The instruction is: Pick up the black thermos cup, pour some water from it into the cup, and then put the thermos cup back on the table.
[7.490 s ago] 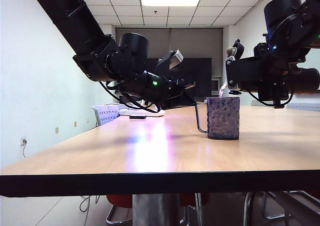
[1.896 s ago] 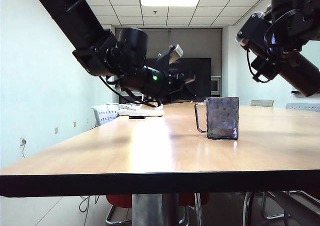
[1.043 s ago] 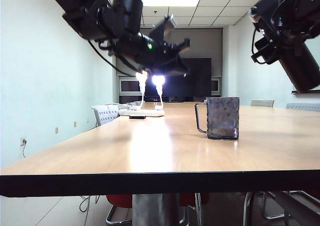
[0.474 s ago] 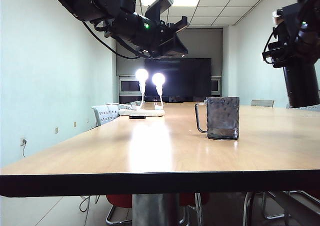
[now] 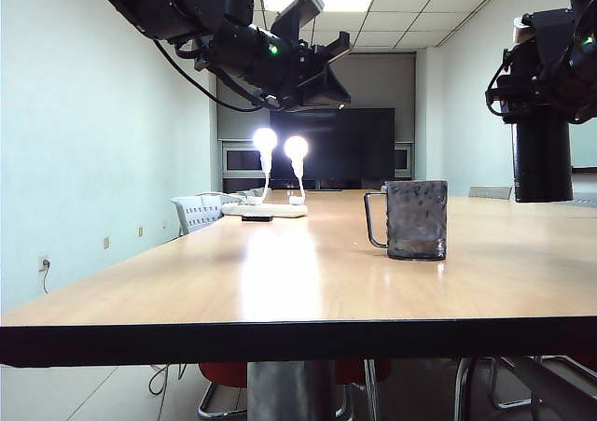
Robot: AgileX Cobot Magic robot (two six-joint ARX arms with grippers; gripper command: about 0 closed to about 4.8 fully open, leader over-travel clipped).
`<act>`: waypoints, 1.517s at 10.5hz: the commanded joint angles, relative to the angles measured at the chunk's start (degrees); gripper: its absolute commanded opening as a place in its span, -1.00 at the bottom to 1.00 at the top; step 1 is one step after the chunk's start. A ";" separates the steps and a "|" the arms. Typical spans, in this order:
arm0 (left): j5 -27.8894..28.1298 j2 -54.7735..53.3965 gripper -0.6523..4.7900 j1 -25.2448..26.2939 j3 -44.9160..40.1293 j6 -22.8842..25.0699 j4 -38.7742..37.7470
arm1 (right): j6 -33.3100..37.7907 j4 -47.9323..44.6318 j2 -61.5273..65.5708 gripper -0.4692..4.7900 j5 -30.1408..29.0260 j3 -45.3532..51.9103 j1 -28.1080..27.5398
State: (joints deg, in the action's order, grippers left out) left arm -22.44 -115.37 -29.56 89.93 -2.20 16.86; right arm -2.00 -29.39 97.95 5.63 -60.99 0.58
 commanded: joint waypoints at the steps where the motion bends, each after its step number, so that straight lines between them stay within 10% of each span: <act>1: -0.09 0.46 -0.78 -0.04 0.28 0.20 0.50 | -1.22 -5.40 1.38 -0.18 -1.33 -0.61 -0.11; 14: -0.09 0.46 -0.78 -0.09 0.28 0.07 0.39 | -1.05 -14.99 11.85 -0.10 -1.36 -0.59 -0.07; 16: -0.09 0.48 -0.78 -0.09 0.28 0.02 0.35 | -1.27 -12.15 10.88 0.82 -1.95 -0.57 -0.07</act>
State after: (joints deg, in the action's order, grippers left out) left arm -22.41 -115.35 -29.58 89.93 -2.22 16.80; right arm -3.22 -40.93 109.54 3.81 -61.17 0.51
